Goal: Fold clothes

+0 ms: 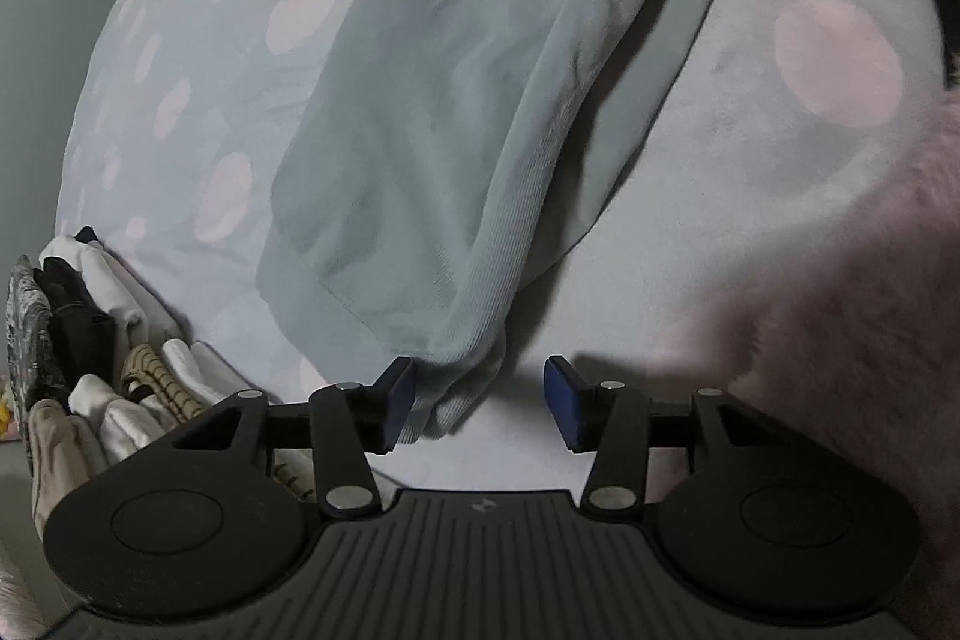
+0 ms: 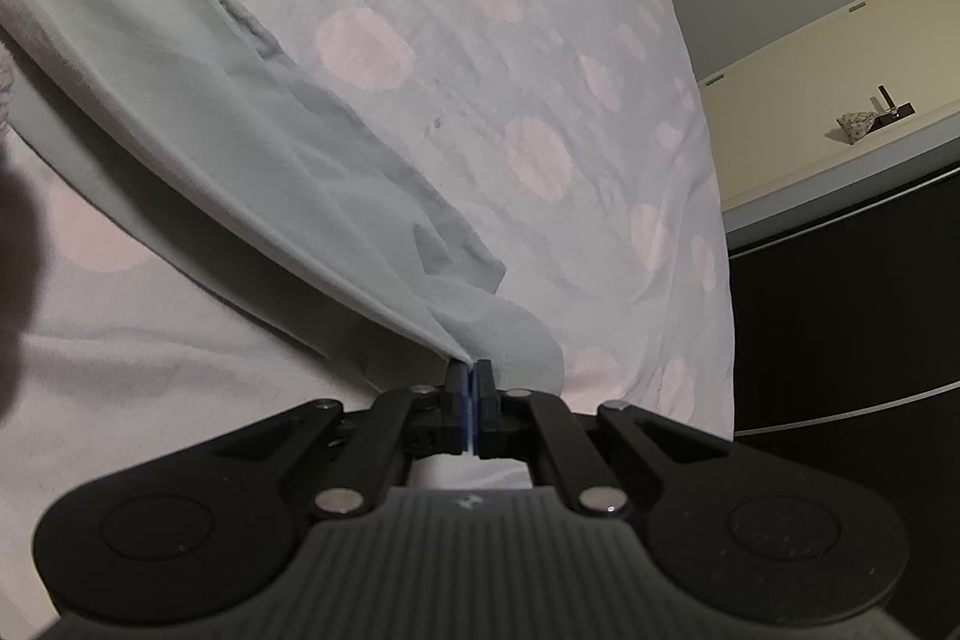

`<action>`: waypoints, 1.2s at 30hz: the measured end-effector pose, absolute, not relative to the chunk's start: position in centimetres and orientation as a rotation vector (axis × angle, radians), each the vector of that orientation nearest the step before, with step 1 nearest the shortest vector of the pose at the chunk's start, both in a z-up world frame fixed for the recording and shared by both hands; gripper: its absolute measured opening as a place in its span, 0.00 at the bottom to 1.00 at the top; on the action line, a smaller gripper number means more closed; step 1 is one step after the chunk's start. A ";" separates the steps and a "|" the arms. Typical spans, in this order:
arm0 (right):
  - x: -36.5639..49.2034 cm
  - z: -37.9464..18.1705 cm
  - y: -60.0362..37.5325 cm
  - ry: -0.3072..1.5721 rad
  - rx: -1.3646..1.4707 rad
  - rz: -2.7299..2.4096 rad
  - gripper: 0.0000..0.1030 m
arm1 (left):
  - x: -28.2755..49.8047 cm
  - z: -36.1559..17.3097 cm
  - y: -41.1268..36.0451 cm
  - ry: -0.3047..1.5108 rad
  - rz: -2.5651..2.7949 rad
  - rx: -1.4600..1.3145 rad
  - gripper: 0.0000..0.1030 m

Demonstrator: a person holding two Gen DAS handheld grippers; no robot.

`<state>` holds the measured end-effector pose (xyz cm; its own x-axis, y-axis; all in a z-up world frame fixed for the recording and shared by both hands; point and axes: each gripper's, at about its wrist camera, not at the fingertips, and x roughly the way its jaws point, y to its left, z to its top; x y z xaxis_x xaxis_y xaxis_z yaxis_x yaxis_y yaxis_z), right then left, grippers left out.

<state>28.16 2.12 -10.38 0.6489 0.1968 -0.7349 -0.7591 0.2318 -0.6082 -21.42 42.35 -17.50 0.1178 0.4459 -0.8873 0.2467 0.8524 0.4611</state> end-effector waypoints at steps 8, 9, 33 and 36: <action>26.5 -10.6 0.0 0.534 -1.170 0.660 0.00 | -21.0 -18.5 42.8 1.494 0.275 0.686 0.11; 26.6 -10.7 -0.3 0.534 -1.162 0.642 0.00 | -21.3 -17.9 42.7 1.495 0.275 0.693 0.10; 27.5 -11.7 -2.8 0.797 -0.594 0.666 0.11 | -17.3 -9.2 40.6 1.301 0.221 0.413 0.29; 28.1 -11.5 -2.6 0.813 -0.508 0.664 0.13 | -15.5 -8.3 39.4 1.242 0.187 0.360 0.29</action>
<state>28.14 -2.64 -11.48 0.5087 0.3390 -0.7913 -0.7076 0.6882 -0.1601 -15.54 39.39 -8.25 0.3169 0.3316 -0.8886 0.0554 0.9288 0.3663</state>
